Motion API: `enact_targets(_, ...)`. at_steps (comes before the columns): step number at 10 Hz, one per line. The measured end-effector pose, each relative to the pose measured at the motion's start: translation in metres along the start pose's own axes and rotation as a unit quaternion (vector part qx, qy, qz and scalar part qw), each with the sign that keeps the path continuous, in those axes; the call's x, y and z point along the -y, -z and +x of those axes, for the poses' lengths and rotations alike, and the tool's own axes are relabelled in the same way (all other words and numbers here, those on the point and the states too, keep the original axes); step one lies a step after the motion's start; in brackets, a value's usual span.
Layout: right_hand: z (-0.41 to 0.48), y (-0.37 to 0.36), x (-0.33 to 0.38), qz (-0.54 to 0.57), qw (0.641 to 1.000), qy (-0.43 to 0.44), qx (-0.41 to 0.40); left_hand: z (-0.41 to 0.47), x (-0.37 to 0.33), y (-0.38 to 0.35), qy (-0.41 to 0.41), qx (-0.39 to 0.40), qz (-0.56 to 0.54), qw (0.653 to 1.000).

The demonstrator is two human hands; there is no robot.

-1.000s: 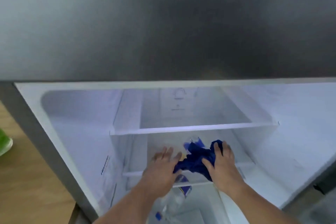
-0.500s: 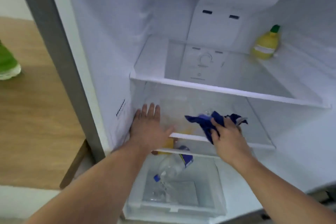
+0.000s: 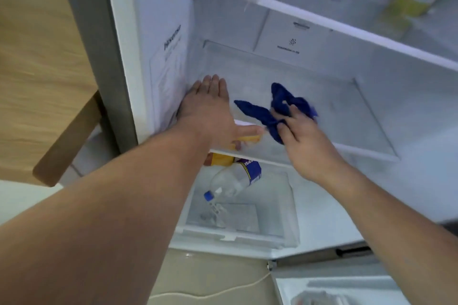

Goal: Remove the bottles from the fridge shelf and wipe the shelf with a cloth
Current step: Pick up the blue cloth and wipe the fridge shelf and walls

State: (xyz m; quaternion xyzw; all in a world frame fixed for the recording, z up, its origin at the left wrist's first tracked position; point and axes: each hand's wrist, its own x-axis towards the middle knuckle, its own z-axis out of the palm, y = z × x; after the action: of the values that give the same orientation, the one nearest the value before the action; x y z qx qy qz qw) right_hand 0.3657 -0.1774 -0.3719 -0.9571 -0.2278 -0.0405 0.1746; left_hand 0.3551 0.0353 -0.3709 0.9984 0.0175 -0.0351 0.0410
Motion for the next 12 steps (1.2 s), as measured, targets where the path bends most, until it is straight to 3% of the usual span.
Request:
enact_targets(1, -0.035, 0.042, -0.063, -0.040, 0.977, -0.211, -0.014, 0.002, 0.001, -0.002, -0.003, -0.007, 0.016, 1.000)
enact_targets(2, 0.015, 0.054, -0.092, 0.056, 0.906, -0.414, -0.070, 0.003, 0.002, -0.005, -0.002, -0.008, 0.017, 1.000)
enact_targets(3, 0.072, 0.034, -0.099, -0.536, 0.809, -0.178, 0.162, 0.002, 0.000, -0.002, -0.006, -0.004, 0.023, 1.000)
enact_targets(4, 0.091, 0.014, -0.035, 0.041, 0.980, -0.192, 0.011, 0.000, 0.000, 0.003, -0.004, 0.024, 0.013, 1.000)
enact_targets(5, 0.039, 0.001, -0.009, -0.084, 0.996, 0.034, 0.016, 0.000, 0.001, 0.000, -0.010, 0.018, 0.014, 1.000)
enact_targets(6, -0.001, 0.021, -0.052, -0.173, 0.985, -0.016, -0.015, 0.004, 0.004, -0.005, -0.015, 0.003, 0.022, 1.000)
enact_targets(7, 0.009, 0.052, -0.107, -0.262, 0.955, -0.140, 0.016, 0.006, 0.005, -0.006, -0.024, -0.007, 0.029, 0.999)
enact_targets(8, 0.053, 0.063, -0.140, -0.265, 0.941, -0.208, 0.038, 0.001, -0.001, 0.001, -0.019, 0.011, 0.019, 1.000)
enact_targets(9, 0.112, 0.049, -0.134, -0.246, 0.958, -0.148, 0.009, 0.001, -0.002, 0.003, -0.006, 0.022, 0.013, 1.000)
enact_targets(10, 0.135, 0.023, -0.064, -0.189, 0.976, -0.098, 0.032, 0.004, -0.002, 0.000, -0.009, 0.011, 0.028, 1.000)
enact_targets(11, 0.162, -0.015, 0.012, -0.111, 0.989, 0.092, 0.016, 0.003, -0.001, -0.001, 0.000, 0.010, 0.038, 0.999)
enact_targets(12, 0.179, -0.035, 0.056, -0.038, 0.973, 0.227, 0.030, 0.002, -0.002, 0.000, 0.004, 0.010, 0.057, 0.998)
